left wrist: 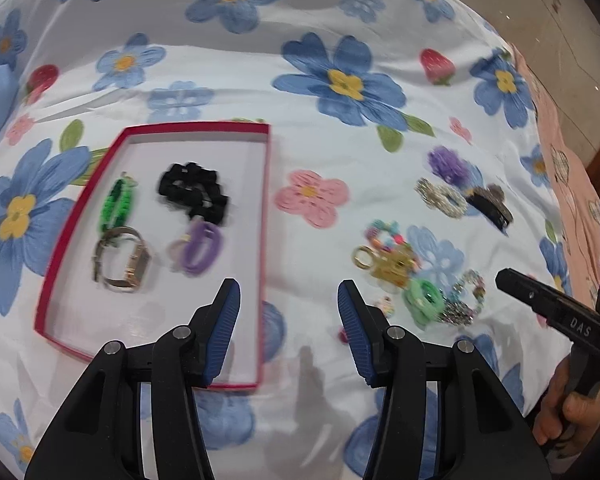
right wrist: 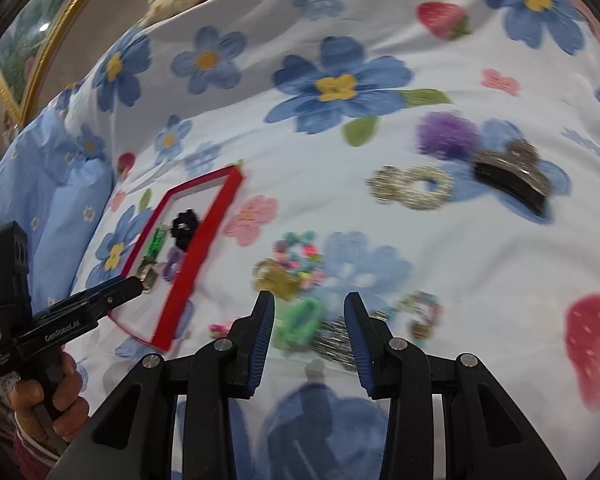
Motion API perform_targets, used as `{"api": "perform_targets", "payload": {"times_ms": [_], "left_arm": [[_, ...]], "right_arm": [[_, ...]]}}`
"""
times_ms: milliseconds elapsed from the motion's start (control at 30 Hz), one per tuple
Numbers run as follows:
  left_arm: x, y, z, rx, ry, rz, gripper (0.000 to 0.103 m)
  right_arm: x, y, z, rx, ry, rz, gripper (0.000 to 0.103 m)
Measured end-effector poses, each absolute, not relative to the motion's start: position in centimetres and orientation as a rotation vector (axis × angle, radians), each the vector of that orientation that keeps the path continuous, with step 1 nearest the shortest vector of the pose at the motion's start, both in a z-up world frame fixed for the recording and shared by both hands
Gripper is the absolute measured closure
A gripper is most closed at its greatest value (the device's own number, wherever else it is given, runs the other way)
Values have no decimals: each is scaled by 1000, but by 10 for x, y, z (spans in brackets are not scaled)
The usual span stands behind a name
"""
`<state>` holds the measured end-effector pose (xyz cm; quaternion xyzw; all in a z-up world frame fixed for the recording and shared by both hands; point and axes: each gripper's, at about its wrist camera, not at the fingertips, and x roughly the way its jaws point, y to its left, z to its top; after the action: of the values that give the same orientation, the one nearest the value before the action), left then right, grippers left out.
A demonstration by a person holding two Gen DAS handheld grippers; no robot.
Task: Organize jewelry
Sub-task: 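Move both open tools back over the remaining jewelry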
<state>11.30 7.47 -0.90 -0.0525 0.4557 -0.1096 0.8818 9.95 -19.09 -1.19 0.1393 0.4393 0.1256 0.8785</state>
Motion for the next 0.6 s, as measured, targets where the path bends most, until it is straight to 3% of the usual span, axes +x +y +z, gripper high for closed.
{"api": "perform_targets", "payload": {"times_ms": [600], "left_arm": [[114, -5, -29, -30, 1027, -369, 53]], "right_arm": [[81, -255, -38, 319, 947, 138, 64]]}}
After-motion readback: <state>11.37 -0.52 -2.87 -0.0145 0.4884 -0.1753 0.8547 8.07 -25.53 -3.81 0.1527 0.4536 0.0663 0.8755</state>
